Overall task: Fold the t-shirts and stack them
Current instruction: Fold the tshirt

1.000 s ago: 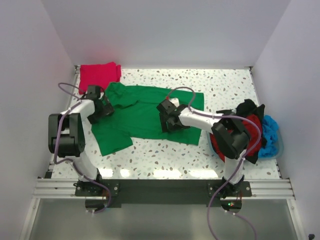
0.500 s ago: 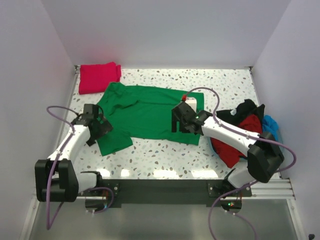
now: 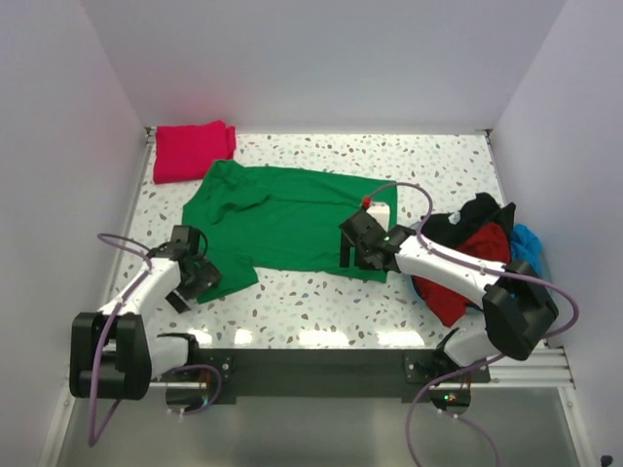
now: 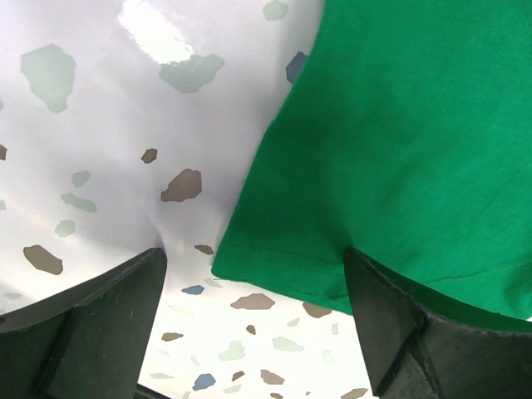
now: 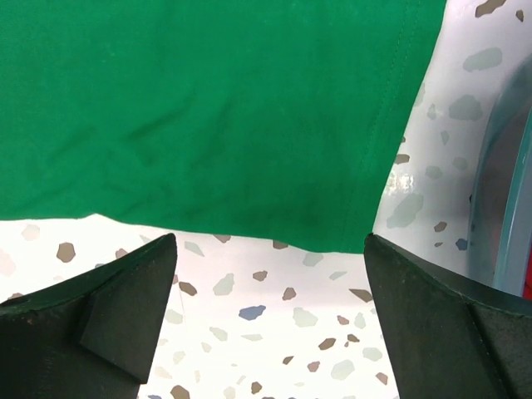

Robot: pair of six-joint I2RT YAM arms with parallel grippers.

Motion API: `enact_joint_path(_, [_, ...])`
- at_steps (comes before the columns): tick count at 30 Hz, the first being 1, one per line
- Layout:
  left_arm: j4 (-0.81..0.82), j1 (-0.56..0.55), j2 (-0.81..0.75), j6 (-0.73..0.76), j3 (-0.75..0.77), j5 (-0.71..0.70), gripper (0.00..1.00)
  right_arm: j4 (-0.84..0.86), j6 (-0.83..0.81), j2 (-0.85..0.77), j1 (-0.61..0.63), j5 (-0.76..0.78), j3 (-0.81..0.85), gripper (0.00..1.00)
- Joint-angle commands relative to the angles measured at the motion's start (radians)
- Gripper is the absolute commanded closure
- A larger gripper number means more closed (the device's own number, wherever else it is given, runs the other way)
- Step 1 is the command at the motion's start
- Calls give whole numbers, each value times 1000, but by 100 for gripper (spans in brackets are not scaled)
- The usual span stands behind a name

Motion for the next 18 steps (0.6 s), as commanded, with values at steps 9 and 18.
enact_joint_path(9, [55,-4,-23,-39,-65,24,70,28,91,-164,-2,-2,-106,2])
enact_joint_path(18, [88,-4,-25,-14,-63,31,100,123,93,-149,7,-60,-203,2])
